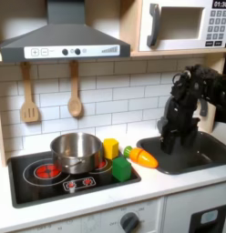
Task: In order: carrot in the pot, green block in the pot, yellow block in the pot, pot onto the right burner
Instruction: 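Put the carrot in the pot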
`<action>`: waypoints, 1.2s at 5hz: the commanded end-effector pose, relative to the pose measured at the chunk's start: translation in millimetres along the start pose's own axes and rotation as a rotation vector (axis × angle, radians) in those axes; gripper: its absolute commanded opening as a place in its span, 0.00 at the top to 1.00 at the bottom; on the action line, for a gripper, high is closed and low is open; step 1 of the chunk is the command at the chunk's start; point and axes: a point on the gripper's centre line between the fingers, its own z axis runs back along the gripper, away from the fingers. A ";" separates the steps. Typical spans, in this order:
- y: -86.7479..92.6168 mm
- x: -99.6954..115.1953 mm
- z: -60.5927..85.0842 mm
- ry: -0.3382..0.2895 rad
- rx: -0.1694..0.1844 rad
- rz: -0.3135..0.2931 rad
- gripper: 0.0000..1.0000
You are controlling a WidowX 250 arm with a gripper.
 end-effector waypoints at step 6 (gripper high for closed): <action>12.8 59.5 -53.1 0.001 0.005 0.083 0.00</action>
